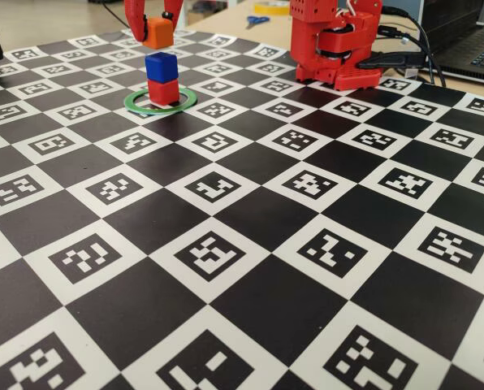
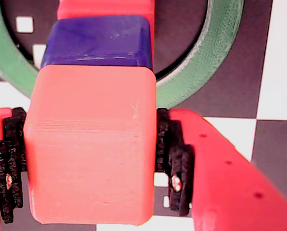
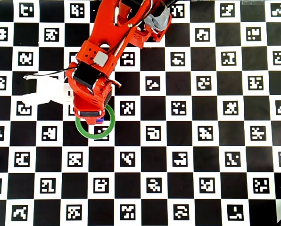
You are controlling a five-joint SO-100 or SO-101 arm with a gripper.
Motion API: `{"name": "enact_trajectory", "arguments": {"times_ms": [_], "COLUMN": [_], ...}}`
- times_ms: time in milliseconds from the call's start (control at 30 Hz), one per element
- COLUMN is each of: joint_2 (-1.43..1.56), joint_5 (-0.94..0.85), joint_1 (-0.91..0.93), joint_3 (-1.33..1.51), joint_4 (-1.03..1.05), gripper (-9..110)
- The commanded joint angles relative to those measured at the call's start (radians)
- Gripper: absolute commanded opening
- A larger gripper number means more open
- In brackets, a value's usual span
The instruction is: Grab the red cube then put it in the green circle then put the blue cube on top and finally the orange cube on top
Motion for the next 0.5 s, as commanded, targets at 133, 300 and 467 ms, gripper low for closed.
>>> {"name": "enact_trajectory", "arguments": {"times_ms": [133, 300, 467], "joint_2": [0.112, 0.117, 0.118], "joint_5": [0.0, 0.003, 0.008], "joint_1": [0.005, -0.003, -0.008], "joint_3": [0.008, 0.02, 0.021], "joint_4": [-0.025, -0.032, -0.038], "gripper": [8, 8, 8]}}
